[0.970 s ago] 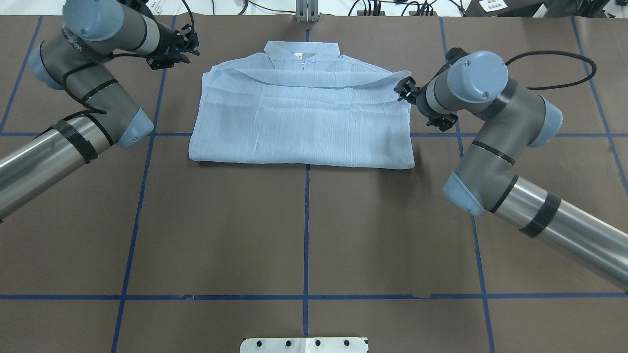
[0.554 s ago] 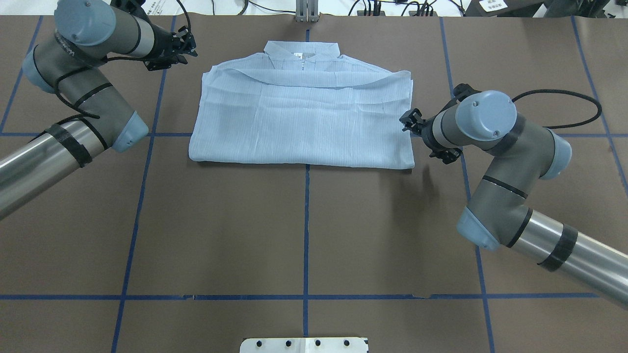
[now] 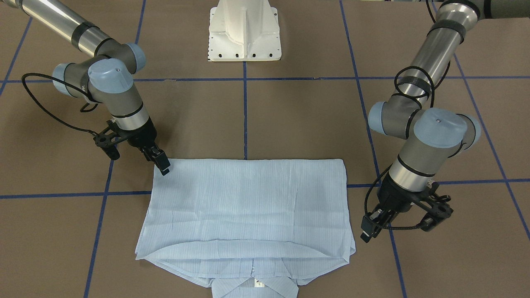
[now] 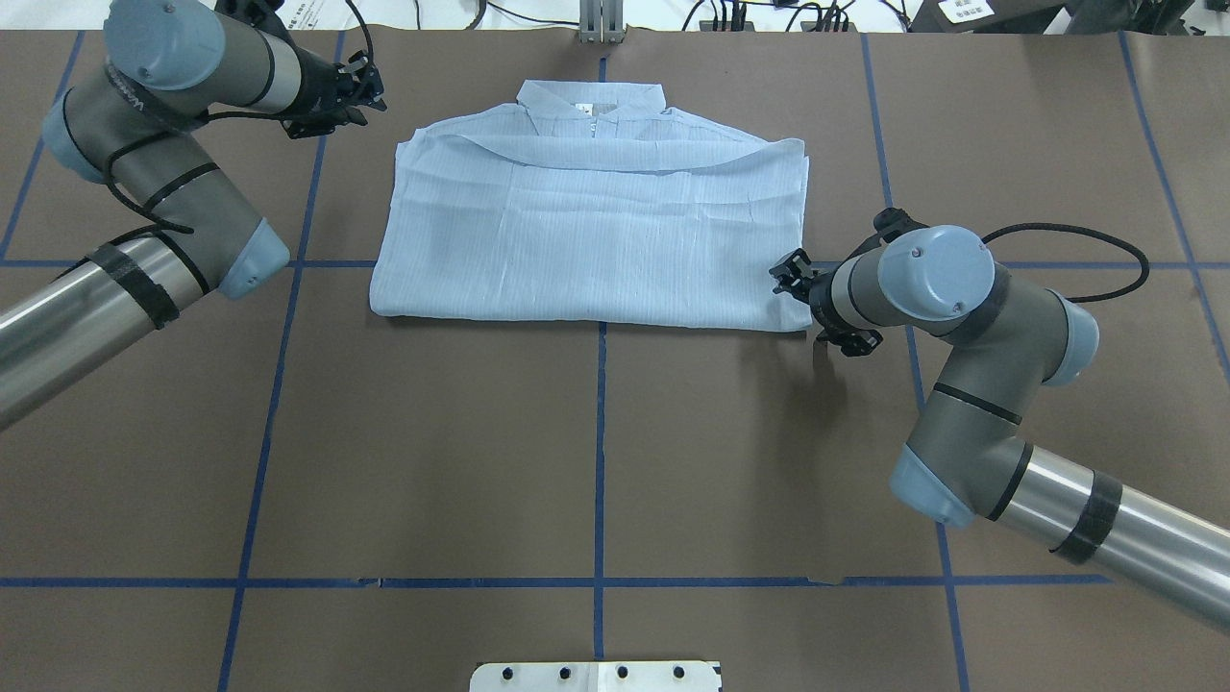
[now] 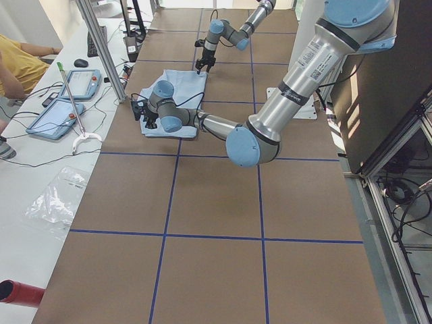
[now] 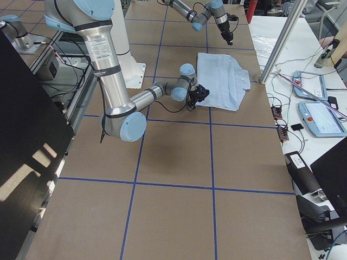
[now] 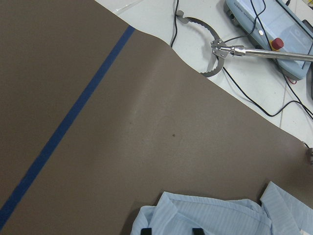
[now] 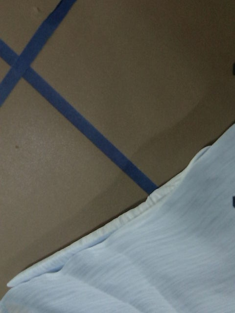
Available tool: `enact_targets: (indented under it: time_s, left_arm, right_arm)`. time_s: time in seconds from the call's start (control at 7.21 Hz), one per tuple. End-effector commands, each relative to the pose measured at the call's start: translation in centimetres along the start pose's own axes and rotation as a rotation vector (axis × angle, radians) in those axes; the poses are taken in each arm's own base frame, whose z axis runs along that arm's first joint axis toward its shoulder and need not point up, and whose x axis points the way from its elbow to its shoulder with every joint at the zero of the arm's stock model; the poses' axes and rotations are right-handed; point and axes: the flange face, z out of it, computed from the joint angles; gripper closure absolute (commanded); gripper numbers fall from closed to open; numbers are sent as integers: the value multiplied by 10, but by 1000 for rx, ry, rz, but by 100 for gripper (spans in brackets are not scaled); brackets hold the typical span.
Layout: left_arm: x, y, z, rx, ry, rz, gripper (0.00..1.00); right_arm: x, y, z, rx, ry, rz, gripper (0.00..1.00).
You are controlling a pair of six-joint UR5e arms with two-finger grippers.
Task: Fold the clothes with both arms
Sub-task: 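Lower the right gripper to the shirt's side edge while the left gripper holds above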
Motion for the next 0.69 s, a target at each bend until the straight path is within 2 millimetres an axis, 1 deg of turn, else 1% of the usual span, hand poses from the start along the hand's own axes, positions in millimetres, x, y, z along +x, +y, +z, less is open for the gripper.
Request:
enact_targets:
  time_s: [0.0,0.14,0.28,0.42,0.55]
  left_arm:
    - [5,1,-3,0,10,3,61]
    - [6,2,-5,0,13,3,61]
    - [7,2,-5,0,15,4,61]
    - [7,2,-6,0,16,3,61]
    - [8,2,-6,0,18,-3,61]
  right_arm:
    - [6,0,-1,-11,6,3,100]
    - [6,3,-13,-24,-6,0,100]
    - [17,6,-31,-60,-8,-4,100]
    - [23,11,-51,-106,-14,-7,100]
    - [37,12,-71,-132,-19,-1,100]
